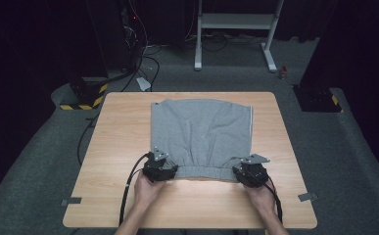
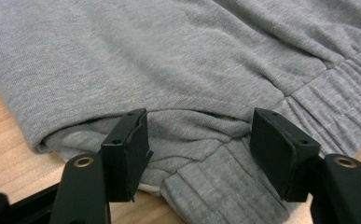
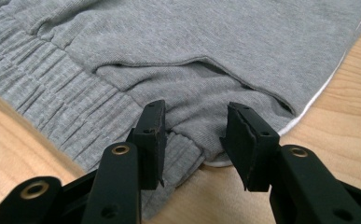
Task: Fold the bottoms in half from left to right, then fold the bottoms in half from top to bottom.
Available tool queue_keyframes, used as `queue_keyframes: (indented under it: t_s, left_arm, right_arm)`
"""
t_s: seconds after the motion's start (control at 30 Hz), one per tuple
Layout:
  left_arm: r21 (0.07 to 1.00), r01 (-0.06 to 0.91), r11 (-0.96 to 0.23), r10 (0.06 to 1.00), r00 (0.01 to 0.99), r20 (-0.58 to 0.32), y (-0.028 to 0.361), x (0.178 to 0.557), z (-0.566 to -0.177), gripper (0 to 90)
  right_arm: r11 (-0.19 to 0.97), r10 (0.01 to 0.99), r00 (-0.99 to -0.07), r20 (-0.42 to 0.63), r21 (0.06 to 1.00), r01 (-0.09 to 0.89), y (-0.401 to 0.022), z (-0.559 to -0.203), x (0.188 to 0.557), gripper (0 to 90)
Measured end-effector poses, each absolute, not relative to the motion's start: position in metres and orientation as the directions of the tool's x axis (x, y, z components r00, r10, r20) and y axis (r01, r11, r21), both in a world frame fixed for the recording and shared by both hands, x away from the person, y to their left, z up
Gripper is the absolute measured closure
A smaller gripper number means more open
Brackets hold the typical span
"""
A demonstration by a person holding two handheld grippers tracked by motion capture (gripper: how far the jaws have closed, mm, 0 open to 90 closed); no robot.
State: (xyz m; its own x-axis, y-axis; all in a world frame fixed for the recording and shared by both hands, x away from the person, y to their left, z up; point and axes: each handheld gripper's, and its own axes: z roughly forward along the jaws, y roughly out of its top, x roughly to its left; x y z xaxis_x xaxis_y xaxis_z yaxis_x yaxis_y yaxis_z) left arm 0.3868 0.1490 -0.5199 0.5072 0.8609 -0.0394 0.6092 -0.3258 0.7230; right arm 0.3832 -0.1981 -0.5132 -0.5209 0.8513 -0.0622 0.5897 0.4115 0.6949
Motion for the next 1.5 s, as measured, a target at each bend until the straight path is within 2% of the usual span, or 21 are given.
queue_keyframes:
  t_s: [0.77,1.5]
  left_arm:
    - [0.724,0.606,-0.329,0.853,0.520,-0.048,0.145,0.361,-0.520,37.0]
    - [0.723,0.603,-0.337,0.841,0.538,-0.057,0.137,0.330,-0.520,36.9]
  right_arm:
    - [0.406,0.847,-0.530,-0.044,0.698,0.590,-0.205,-0.514,0.357,56.0]
    - [0.431,0.840,-0.538,-0.076,0.697,0.573,-0.213,-0.513,0.326,54.1]
